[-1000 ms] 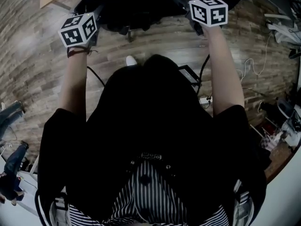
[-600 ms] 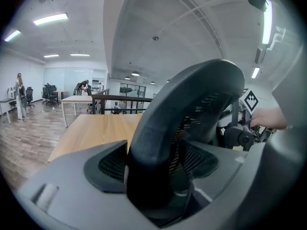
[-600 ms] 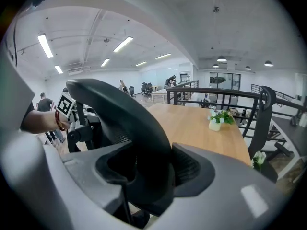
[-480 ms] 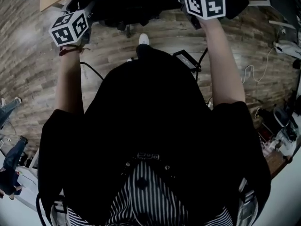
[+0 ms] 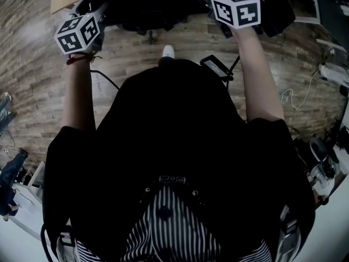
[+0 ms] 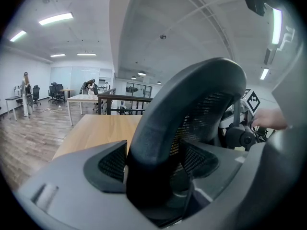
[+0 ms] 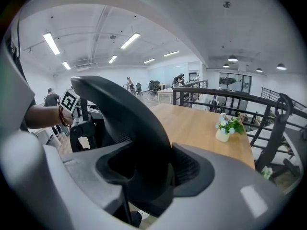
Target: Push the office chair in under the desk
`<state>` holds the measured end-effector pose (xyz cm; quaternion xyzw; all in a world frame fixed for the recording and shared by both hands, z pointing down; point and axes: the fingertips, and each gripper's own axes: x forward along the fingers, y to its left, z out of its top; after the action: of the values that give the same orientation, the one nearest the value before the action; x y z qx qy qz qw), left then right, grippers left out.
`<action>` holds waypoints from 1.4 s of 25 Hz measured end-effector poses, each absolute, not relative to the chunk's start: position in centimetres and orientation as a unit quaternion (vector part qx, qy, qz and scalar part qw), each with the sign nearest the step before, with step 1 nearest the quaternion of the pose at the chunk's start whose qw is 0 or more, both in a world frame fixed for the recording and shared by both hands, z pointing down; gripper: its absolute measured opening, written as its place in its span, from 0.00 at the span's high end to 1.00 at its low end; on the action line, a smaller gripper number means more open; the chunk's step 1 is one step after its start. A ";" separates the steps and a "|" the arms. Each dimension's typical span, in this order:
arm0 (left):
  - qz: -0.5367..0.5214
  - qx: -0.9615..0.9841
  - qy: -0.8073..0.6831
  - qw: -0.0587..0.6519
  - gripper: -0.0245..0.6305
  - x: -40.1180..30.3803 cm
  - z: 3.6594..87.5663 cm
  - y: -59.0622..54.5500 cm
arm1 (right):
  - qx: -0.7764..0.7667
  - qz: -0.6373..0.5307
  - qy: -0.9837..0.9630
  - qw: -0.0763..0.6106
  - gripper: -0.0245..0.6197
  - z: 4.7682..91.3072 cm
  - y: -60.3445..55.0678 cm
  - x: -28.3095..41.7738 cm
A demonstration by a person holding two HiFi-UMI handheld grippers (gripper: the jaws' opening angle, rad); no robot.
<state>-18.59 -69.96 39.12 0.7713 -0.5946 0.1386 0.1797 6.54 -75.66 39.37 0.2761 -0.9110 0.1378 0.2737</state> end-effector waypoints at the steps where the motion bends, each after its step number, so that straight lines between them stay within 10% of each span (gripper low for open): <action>1: 0.138 0.769 -0.597 0.181 0.44 -18.7 39.2 -70.4 | 0.273 0.136 -0.912 0.273 0.61 39.4 -76.2 6.4; 35: 0.114 0.774 -0.590 0.201 0.41 -31.1 39.3 -85.1 | 0.300 0.156 -0.908 0.250 0.61 39.0 -89.4 -4.9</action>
<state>-31.09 -85.13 39.25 0.7736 -0.5899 0.1140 0.2015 -4.91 -89.41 39.03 0.2995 -0.9075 0.1560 0.2498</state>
